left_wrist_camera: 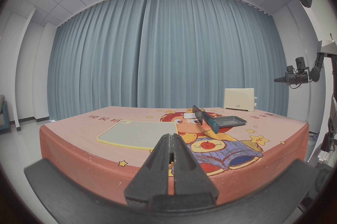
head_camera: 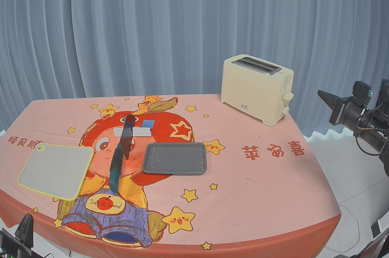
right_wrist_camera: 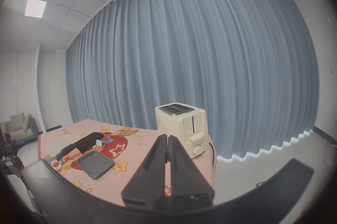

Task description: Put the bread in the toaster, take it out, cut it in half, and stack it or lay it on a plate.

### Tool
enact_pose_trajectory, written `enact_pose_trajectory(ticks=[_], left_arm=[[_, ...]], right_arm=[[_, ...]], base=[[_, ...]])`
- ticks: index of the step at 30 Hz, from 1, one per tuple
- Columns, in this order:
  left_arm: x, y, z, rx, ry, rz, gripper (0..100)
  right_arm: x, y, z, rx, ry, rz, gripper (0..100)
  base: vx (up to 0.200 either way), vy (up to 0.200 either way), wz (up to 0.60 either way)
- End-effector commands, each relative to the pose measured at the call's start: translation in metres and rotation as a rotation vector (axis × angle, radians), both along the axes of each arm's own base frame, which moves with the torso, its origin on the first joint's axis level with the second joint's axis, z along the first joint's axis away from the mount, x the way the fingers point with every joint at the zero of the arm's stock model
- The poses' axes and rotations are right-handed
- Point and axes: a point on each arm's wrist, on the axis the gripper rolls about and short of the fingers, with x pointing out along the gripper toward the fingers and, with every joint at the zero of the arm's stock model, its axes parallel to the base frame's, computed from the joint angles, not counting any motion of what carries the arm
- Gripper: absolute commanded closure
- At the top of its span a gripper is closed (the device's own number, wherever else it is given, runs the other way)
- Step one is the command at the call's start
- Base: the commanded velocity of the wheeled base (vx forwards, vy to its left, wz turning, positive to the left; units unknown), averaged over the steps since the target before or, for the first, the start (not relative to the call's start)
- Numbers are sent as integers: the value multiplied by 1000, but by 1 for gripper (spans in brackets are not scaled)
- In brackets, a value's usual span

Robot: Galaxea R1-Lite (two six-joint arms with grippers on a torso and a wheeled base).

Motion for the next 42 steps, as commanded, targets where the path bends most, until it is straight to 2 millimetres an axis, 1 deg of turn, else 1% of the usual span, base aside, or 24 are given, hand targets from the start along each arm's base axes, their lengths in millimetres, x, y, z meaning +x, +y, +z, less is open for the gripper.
enact_pose_trajectory(ticks=[1,15,18,23,27,30,32,37,42], left_arm=[[0,0,-5,0,0,1,100],[0,0,-5,0,2,1,100],[0,0,-5,0,0,0,100],[0,0,-5,0,0,0,100],[0,0,-5,0,2,0,100],[0,0,-5,0,0,1,100],[0,0,-5,0,2,1,100],[0,0,-5,0,2,0,100],[0,0,-5,0,0,1,100]], right_arm=[[0,0,0,0,1,0,100],[0,0,-5,-14,22,-9,100],[6,1,-14,-21,49,-19,100],[8,1,-21,-38,71,-17,100],[8,2,-21,-34,81,-21,100],[8,7,-22,-31,85,-5,100],[11,10,-25,-35,99,2,100],[19,12,-22,-31,89,3,100],[29,14,-24,-30,94,3,100]], base=[[0,0,0],[0,0,0],[0,0,0],[0,0,0],[0,0,0],[0,0,0],[0,0,0],[0,0,0],[0,0,0]])
